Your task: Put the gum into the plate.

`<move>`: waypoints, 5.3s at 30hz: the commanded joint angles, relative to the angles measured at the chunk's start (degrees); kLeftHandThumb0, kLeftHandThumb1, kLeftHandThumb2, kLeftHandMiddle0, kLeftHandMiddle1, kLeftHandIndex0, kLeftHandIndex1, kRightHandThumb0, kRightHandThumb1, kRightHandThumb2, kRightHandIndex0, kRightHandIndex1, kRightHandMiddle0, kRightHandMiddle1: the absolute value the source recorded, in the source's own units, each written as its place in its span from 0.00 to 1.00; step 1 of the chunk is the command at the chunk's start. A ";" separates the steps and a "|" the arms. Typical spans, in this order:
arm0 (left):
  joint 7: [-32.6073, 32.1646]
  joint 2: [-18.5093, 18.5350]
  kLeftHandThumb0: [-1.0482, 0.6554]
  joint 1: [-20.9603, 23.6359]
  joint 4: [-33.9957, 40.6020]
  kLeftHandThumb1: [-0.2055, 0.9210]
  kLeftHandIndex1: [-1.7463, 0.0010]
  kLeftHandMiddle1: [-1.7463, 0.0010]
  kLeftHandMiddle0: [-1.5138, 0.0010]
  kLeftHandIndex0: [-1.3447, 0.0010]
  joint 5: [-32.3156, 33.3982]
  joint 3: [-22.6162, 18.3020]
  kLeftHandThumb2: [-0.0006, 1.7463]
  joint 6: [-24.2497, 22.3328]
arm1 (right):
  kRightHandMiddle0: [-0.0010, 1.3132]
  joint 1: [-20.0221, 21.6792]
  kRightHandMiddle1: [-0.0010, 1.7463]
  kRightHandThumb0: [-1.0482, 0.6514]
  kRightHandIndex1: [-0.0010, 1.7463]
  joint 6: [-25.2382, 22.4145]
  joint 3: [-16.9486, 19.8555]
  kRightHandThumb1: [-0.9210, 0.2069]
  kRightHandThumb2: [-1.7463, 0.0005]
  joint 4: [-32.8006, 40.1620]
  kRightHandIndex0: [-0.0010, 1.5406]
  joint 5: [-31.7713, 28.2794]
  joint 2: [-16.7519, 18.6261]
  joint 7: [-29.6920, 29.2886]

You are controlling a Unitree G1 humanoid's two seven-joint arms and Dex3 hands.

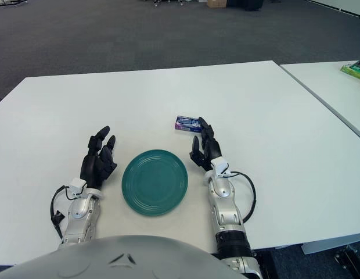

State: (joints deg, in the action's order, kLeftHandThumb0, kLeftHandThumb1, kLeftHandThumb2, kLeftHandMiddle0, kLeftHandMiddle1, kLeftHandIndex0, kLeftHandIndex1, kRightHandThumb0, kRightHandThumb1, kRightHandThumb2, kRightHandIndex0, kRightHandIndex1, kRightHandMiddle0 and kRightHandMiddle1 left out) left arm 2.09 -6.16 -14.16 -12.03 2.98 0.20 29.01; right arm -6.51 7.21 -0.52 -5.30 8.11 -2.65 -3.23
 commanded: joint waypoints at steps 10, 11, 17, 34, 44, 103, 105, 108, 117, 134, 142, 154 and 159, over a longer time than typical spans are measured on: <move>-0.29 -0.14 0.14 1.10 -3.95 1.00 0.57 0.99 0.76 0.97 0.61 -0.83 0.51 -1.62 | 0.00 21.14 0.39 0.20 0.02 15.67 -3.80 0.00 0.55 -7.08 0.19 24.12 -9.23 -20.67; -0.38 -0.20 0.14 1.25 -4.11 1.00 0.57 0.99 0.76 0.97 0.55 -0.83 0.51 -1.58 | 0.00 23.13 0.40 0.20 0.02 15.90 -4.50 0.00 0.55 -8.31 0.20 25.24 -9.42 -21.50; -0.96 -1.15 0.13 1.70 -4.44 1.00 0.55 0.99 0.74 0.96 0.64 -0.70 0.50 -1.42 | 0.02 34.42 0.45 0.18 0.03 15.38 -10.19 0.00 0.58 -19.70 0.26 33.81 -12.15 -25.67; -2.10 -1.26 0.12 1.21 -5.06 1.00 0.54 0.99 0.73 0.93 -0.37 0.04 0.49 -0.03 | 0.06 55.87 0.47 0.17 0.02 10.26 -24.98 0.00 0.66 -51.95 0.30 41.24 -8.68 -25.66; -1.44 -1.33 0.14 1.60 -5.76 1.00 0.53 0.99 0.72 0.94 0.75 -0.10 0.49 -0.14 | 0.03 57.81 0.46 0.18 0.02 9.62 -30.71 0.00 0.66 -60.90 0.31 42.03 -6.28 -28.85; -0.62 -1.13 0.22 1.96 -5.28 1.00 0.47 0.99 0.66 0.86 2.03 0.56 0.44 -2.94 | 0.01 47.60 0.44 0.18 0.02 -1.06 -37.28 0.00 0.62 -74.18 0.37 40.71 -9.04 -17.72; -0.76 -1.21 0.22 1.98 -5.18 1.00 0.48 0.99 0.65 0.86 1.86 0.62 0.44 -3.04 | 0.04 47.60 0.53 0.18 0.04 -0.73 -37.87 0.00 0.62 -74.14 0.42 41.17 -9.30 -17.78; -0.95 -1.34 0.23 2.15 -5.44 1.00 0.48 0.99 0.65 0.86 1.70 0.65 0.44 -3.01 | 0.10 47.47 0.68 0.18 0.22 0.07 -38.96 0.00 0.62 -74.05 0.46 41.93 -9.76 -18.34; -0.91 -1.39 0.23 2.22 -5.75 1.00 0.48 0.98 0.64 0.87 2.25 0.63 0.44 -2.36 | 0.18 45.20 0.97 0.18 0.94 3.80 -46.36 0.00 0.63 -73.49 0.38 48.04 -13.12 -23.62; -0.87 -2.39 0.22 0.83 -3.17 1.00 0.48 0.97 0.60 0.85 4.38 0.86 0.40 -3.44 | 0.33 41.34 1.00 0.22 0.98 23.05 -49.35 0.00 0.62 -67.34 0.46 45.93 -20.75 -15.76; -1.51 -2.48 0.21 0.41 -2.42 1.00 0.48 0.96 0.59 0.83 4.25 0.88 0.39 -3.71 | 0.43 39.32 1.00 0.27 1.00 32.75 -48.96 0.00 0.62 -57.71 0.53 42.50 -27.30 -10.26; -1.43 -2.12 0.21 0.49 -2.09 1.00 0.48 0.97 0.59 0.85 4.21 1.00 0.40 -4.88 | 0.50 50.64 1.00 0.32 1.00 30.38 -38.93 0.00 0.65 -52.06 0.59 29.33 -28.35 8.71; -0.66 -1.78 0.21 0.63 -2.23 1.00 0.48 0.96 0.58 0.86 4.85 0.75 0.40 -5.01 | 0.48 53.84 1.00 0.34 1.00 27.05 -33.08 0.00 0.66 -51.18 0.57 27.45 -25.24 2.84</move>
State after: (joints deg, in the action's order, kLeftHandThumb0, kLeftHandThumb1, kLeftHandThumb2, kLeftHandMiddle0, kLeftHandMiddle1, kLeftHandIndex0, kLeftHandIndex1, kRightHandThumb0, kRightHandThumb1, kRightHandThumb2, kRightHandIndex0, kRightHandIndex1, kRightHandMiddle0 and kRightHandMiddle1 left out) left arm 1.38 -6.65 -12.17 -12.42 7.02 1.20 25.88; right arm 43.98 34.78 -37.51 -58.05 38.42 -29.57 2.05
